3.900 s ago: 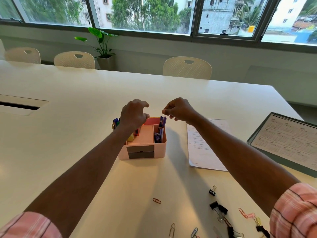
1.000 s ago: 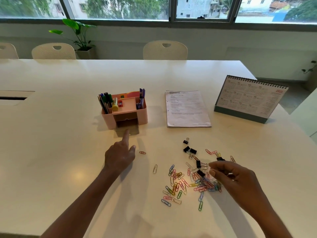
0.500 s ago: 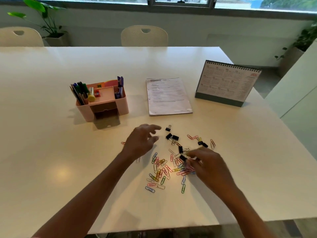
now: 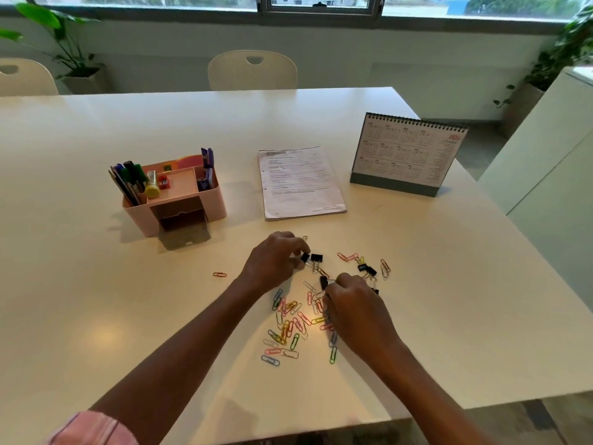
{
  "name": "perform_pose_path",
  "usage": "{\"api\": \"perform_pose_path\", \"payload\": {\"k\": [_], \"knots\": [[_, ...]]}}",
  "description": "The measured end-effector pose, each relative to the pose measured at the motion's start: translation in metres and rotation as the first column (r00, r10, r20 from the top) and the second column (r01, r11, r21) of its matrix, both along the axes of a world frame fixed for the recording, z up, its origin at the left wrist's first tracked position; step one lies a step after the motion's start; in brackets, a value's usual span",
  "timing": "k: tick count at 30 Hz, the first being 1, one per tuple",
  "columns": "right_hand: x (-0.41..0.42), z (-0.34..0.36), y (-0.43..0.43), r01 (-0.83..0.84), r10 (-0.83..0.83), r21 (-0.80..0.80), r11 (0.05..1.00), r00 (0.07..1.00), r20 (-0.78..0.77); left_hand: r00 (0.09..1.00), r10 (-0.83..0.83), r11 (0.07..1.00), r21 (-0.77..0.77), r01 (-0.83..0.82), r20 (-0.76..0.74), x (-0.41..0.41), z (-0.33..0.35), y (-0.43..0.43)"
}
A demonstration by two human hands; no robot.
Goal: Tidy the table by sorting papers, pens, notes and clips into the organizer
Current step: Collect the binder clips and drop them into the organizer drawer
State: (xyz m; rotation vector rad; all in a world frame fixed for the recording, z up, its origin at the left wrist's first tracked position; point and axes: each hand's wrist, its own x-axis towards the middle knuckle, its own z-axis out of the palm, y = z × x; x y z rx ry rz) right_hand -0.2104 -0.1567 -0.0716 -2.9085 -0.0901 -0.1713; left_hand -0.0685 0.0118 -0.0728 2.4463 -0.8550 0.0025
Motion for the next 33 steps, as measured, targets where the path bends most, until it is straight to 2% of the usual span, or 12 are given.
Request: {"api": "perform_pose_path", "payload": {"k": [4, 10, 14, 17, 20, 24, 28, 31, 33], "knots": [[0.001, 0.001, -0.003, -0.048, 0.048, 0.049, 0.998, 0.999, -0.013, 0.999, 0.001, 1.0, -0.028, -0.002, -0.038, 0.0, -0.001, 0.005], [0.008, 0.002, -0.012, -0.057, 0.057, 0.071, 0.996, 0.998, -0.005, 0.981, -0.02, 0.996, -0.084, 0.004, -0.193, 0.001, 0.002, 0.021], [0.011, 0.001, -0.02, -0.041, 0.041, 0.122, 0.992, 0.999, -0.005, 0.941, 0.032, 0.978, -0.181, -0.098, -0.336, 0.0, 0.005, 0.034], [0.015, -0.001, -0.027, -0.042, 0.043, 0.158, 0.987, 0.999, 0.001, 0.842, 0.016, 0.925, -0.312, -0.218, -0.539, -0.001, 0.009, 0.04], [0.019, -0.003, -0.038, -0.075, 0.08, 0.157, 0.985, 0.997, -0.022, 0.665, -0.074, 0.836, -0.41, -0.365, -0.743, -0.001, 0.012, 0.044], [0.021, -0.001, -0.05, -0.168, 0.18, 0.128, 0.978, 0.979, -0.091, 0.454, -0.326, 0.638, -0.547, -0.542, -0.829, -0.002, 0.013, 0.042], [0.023, -0.001, -0.05, -0.227, 0.236, 0.1, 0.969, 0.967, -0.097, 0.359, -0.457, 0.503, -0.57, -0.65, -0.814, 0.0, 0.014, 0.035], [0.024, -0.004, -0.048, -0.22, 0.226, 0.071, 0.973, 0.969, -0.099, 0.325, -0.458, 0.509, -0.544, -0.667, -0.827, 0.002, 0.014, 0.028], [0.025, -0.005, -0.046, -0.201, 0.207, 0.077, 0.977, 0.974, -0.093, 0.332, -0.413, 0.559, -0.524, -0.643, -0.848, 0.003, 0.011, 0.023]]}}
